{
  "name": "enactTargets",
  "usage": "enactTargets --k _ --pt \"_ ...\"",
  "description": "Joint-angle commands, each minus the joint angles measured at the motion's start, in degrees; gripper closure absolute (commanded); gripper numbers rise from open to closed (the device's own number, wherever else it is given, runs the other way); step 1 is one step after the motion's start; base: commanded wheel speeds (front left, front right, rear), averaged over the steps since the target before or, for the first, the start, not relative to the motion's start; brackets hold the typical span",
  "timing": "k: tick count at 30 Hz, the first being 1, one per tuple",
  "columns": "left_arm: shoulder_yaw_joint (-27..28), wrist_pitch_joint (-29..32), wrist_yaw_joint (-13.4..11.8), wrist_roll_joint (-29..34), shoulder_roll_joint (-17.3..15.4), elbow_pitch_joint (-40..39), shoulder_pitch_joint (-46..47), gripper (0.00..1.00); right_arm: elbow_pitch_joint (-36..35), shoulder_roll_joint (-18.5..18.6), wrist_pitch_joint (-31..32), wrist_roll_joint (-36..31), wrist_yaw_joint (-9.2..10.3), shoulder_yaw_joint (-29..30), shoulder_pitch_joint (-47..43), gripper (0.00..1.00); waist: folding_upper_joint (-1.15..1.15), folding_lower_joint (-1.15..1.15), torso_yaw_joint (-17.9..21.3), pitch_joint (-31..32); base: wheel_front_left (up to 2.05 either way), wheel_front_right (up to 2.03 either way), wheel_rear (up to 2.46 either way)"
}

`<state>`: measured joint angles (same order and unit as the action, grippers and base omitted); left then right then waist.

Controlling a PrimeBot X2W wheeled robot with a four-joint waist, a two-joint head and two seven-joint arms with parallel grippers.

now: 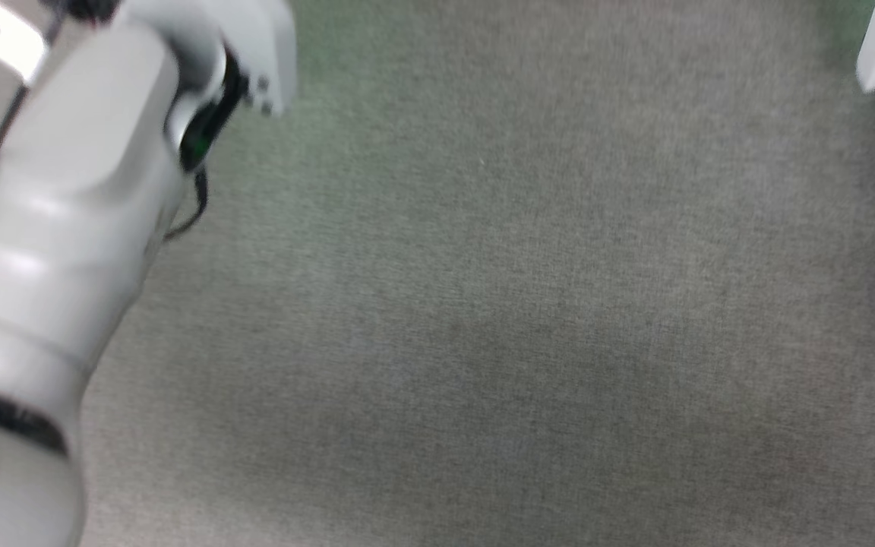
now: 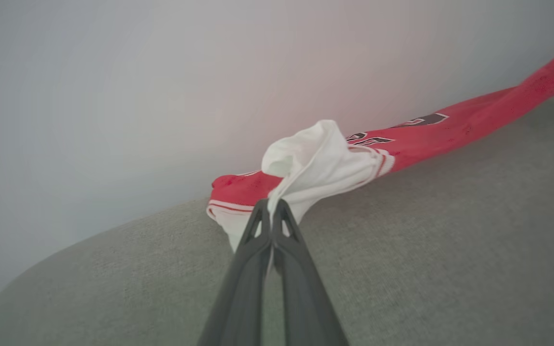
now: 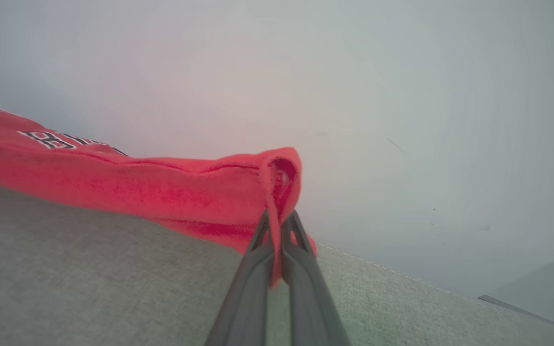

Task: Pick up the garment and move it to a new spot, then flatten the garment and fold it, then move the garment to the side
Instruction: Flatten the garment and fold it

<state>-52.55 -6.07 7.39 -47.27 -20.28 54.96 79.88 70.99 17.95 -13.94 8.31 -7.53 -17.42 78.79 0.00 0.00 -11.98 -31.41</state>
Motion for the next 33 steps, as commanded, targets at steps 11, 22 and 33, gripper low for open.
enactTargets --k 11,22,33 --pt "-5.6 7.5 -0.5 -9.6 -12.9 -17.6 -20.6 1.00 -9.2 4.3 2.8 13.5 0.08 -9.5 -19.0 1.00 0.00 0.00 0.7 12.3 0.00 0.00 0.00" --pt "-7.4 11.4 -16.2 -19.2 -27.8 -48.9 -49.2 1.00 -32.3 17.4 13.3 26.7 0.10 -14.3 -47.3 1.00 0.00 0.00 3.0 17.5 0.00 0.00 0.00" --pt "-7.0 9.8 -30.6 -26.6 -37.4 -67.8 -65.0 1.00 -54.6 20.9 24.6 28.7 0.10 -4.8 -74.3 1.00 0.00 0.00 4.2 17.8 0.00 0.00 0.00"
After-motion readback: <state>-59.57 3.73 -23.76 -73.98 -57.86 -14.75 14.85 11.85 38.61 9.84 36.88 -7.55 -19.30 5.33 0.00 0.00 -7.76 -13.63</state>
